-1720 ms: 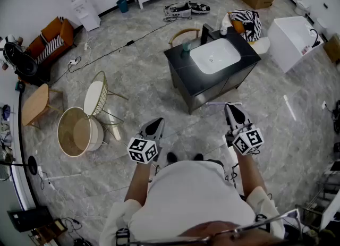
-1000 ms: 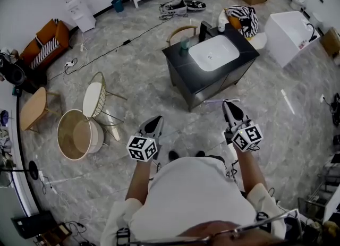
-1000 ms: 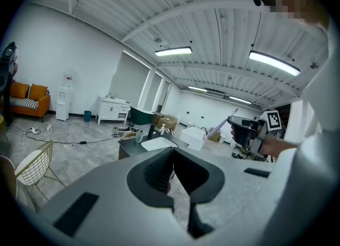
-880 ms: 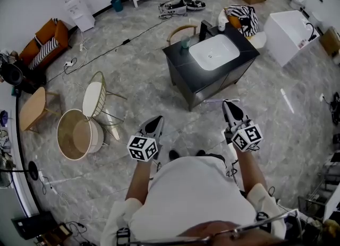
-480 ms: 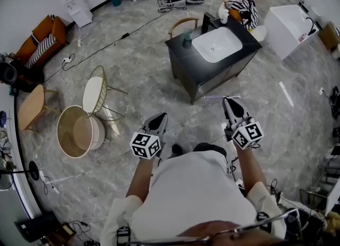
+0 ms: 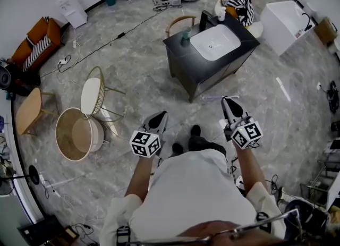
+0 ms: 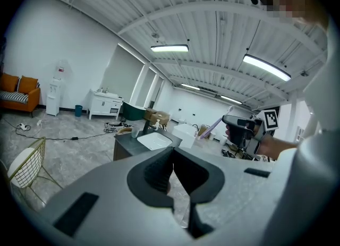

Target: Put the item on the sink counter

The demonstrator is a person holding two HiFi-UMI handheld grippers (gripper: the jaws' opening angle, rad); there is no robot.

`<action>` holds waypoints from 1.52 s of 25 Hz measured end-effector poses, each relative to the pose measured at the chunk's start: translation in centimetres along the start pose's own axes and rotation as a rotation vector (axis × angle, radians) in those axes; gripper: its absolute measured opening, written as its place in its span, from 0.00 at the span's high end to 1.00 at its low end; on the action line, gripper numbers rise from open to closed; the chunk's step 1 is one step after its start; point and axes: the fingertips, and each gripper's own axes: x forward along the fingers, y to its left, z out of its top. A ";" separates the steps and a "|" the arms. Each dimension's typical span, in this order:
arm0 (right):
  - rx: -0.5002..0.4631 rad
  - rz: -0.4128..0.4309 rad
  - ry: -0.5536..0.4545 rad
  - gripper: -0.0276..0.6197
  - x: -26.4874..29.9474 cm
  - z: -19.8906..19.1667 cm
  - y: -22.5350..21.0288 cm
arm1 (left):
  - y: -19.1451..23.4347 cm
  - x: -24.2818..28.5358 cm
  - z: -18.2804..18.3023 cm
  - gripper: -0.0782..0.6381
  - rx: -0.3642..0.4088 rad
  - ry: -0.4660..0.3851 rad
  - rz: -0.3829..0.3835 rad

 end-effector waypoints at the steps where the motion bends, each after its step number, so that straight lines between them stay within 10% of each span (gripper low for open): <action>1: 0.001 0.000 0.000 0.91 0.3 0.1 -0.2 | 0.1 0.3 0.1 0.88 -0.002 0.003 -0.001; 38: 0.058 0.145 0.033 0.91 16.7 2.1 -18.8 | 5.3 19.8 7.7 0.88 -0.025 0.035 0.138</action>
